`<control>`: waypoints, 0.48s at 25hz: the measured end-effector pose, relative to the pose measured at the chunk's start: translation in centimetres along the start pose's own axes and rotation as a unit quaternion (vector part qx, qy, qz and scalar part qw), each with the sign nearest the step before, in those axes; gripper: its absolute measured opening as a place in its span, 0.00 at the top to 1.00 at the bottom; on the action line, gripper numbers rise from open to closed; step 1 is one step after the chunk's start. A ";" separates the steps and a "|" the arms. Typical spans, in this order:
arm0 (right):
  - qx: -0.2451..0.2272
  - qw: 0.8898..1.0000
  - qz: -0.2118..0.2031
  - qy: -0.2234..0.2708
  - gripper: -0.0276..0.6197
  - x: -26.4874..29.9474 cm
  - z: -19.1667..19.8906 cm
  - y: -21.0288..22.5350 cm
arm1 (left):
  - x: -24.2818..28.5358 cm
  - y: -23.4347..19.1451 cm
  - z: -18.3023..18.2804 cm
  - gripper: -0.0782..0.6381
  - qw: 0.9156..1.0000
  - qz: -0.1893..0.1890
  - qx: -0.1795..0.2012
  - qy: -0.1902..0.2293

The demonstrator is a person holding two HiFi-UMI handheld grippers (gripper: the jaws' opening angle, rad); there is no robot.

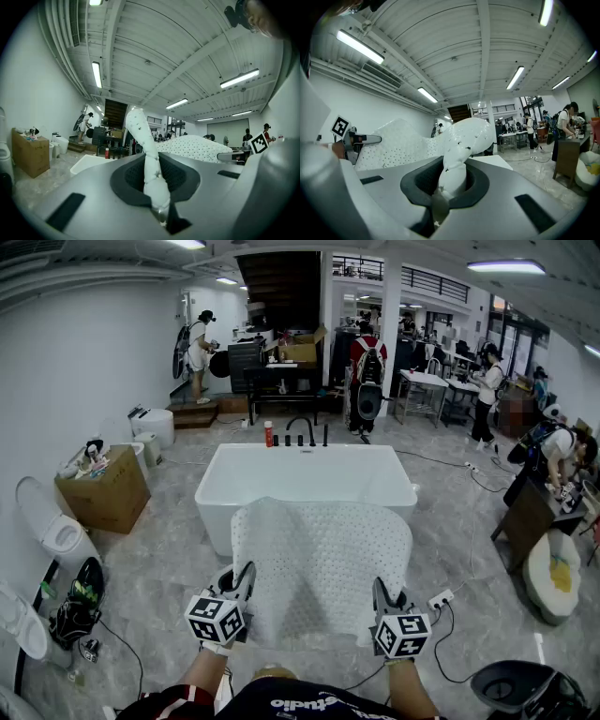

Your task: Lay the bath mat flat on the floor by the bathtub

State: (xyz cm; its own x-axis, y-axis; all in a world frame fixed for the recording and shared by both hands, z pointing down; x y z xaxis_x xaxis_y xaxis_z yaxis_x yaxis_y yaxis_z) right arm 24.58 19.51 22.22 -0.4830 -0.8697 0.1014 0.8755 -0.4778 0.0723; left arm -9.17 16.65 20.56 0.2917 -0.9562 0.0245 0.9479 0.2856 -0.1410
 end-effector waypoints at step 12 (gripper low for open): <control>-0.004 1.000 0.002 0.001 0.89 0.6 0.7 -0.9 | -0.8 -1.1 0.3 0.84 1.000 0.001 -0.009 0.011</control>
State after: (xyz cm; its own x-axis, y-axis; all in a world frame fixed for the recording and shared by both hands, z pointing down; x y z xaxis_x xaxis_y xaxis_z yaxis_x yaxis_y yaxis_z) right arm 23.54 19.52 22.89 -0.4799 -0.8717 0.0994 0.8773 -0.4756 0.0646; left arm -10.36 17.11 20.95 0.2902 -0.9570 0.0020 0.9450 0.2862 -0.1585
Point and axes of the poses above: the fingertips, and each gripper's own axes: x forward along the fingers, y to its right, z out of its underside, the point moved 5 cm from there along -x, backward along the fingers, and after that the axes turned 11 degrees about -z, right-handed, at the moved point
